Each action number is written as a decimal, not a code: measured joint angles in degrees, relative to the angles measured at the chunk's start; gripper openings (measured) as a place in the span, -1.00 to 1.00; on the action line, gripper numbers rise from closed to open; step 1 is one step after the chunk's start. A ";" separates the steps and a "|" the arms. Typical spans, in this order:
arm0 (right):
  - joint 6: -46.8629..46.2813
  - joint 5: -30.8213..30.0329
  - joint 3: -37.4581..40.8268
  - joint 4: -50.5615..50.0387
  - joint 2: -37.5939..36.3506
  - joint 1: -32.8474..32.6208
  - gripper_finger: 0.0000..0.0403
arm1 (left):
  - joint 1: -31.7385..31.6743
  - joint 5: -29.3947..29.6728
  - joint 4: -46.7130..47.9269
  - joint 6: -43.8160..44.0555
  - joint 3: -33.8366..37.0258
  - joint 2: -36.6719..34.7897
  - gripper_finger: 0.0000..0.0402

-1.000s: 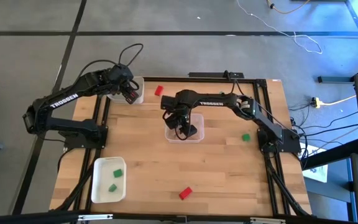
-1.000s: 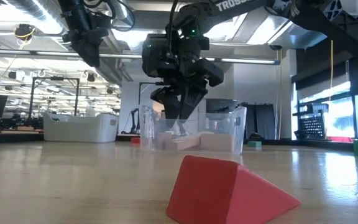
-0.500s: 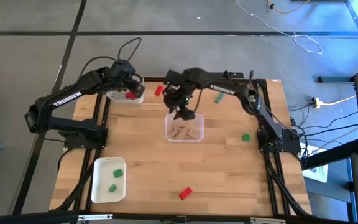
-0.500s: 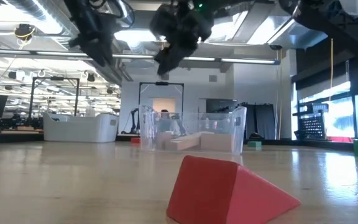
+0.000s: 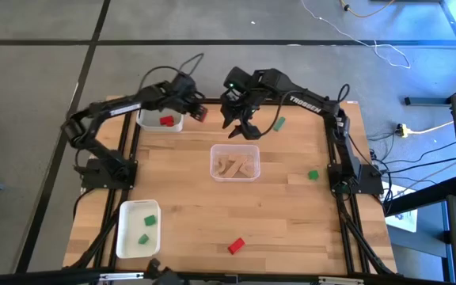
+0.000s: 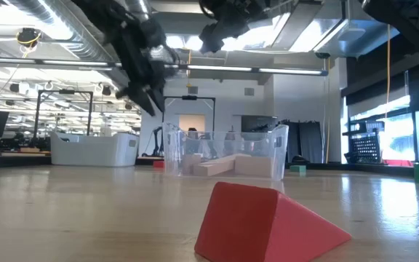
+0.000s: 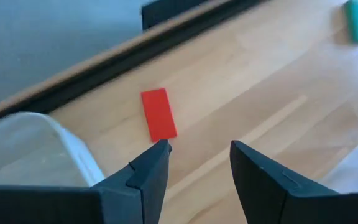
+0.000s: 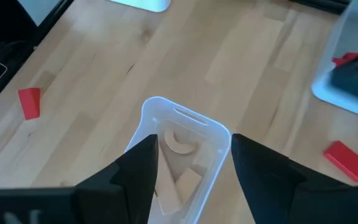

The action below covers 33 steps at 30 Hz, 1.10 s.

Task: Sort & place blocks by color
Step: Put the red block into the gray bin

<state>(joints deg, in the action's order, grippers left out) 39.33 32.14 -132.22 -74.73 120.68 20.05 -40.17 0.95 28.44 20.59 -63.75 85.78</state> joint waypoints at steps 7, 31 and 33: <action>0.19 -0.04 0.04 -1.81 -0.89 1.92 0.01 | 0.60 1.18 -2.41 1.44 0.01 9.82 -0.19; -0.20 -2.10 0.04 0.23 -0.89 5.03 0.01 | 0.60 1.27 -2.02 1.80 0.02 13.27 -0.19; -0.22 -2.07 0.04 1.23 -0.89 5.03 0.01 | 0.60 1.27 -2.00 1.87 0.02 13.27 -0.19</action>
<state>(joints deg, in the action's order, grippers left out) 39.11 30.06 -132.18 -73.50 119.79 25.08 -39.57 2.22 26.43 22.46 -63.72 99.04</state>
